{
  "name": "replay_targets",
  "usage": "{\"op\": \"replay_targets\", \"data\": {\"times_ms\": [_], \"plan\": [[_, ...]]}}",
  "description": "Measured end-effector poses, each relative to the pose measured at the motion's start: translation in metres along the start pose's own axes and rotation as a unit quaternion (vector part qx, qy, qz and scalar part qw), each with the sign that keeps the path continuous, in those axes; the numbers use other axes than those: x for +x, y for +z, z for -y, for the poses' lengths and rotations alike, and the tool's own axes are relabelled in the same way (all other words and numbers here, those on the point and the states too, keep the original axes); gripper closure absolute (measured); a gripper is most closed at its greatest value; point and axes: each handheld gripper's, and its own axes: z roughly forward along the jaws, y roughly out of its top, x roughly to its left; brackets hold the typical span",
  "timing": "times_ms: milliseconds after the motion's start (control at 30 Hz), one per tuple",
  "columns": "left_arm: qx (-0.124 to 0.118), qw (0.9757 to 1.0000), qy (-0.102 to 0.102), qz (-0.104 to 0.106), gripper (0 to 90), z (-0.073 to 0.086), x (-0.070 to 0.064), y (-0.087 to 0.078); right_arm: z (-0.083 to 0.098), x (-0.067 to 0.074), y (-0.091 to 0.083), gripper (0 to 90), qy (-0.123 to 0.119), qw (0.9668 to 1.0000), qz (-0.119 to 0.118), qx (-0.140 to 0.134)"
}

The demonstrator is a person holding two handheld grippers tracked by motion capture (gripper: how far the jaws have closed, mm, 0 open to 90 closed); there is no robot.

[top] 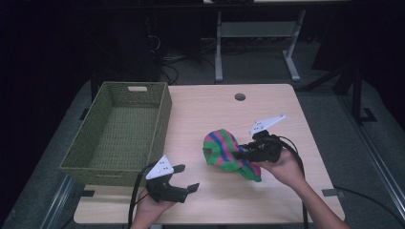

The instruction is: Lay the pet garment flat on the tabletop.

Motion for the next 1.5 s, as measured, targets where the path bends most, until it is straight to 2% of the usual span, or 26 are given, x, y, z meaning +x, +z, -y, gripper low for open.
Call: {"op": "replay_targets", "data": {"times_ms": [300,433,667,800,900,1133,1200,1500], "plan": [[-0.002,1.0,0.0,0.005,16.2,0.0,-0.001,0.001,0.013,0.01,0.022,68.3,0.001,0.9993,-0.028,0.024],[0.0,1.0,-0.001,0.007,16.2,0.0,0.0,0.001,0.017,0.01,0.034,68.0,0.017,0.9983,-0.041,0.039],[0.003,1.0,0.0,0.009,16.2,0.0,0.0,0.001,0.028,0.003,0.065,67.6,0.031,0.9962,-0.036,0.073],[0.0,1.0,-0.002,0.009,16.2,0.0,0.0,0.0,0.031,0.002,0.075,67.2,0.024,0.996,-0.028,0.081],[0.002,1.0,-0.002,0.009,16.2,0.001,0.002,-0.001,0.037,0.003,0.085,64.6,0.014,0.9946,-0.027,0.099],[0.001,0.9999,-0.003,0.01,16.2,0.001,0.0,0.0,0.039,0.003,0.085,61.6,0.006,0.9954,-0.03,0.091],[0.002,0.9999,-0.002,0.01,16.2,0.001,0.0,0.001,0.038,0.004,0.084,57.1,0.009,0.9953,-0.033,0.091],[0.002,0.9999,-0.006,0.011,16.2,0.001,0.002,0.001,0.033,0.001,0.064,45.7,0.011,0.997,-0.041,0.065]]}}
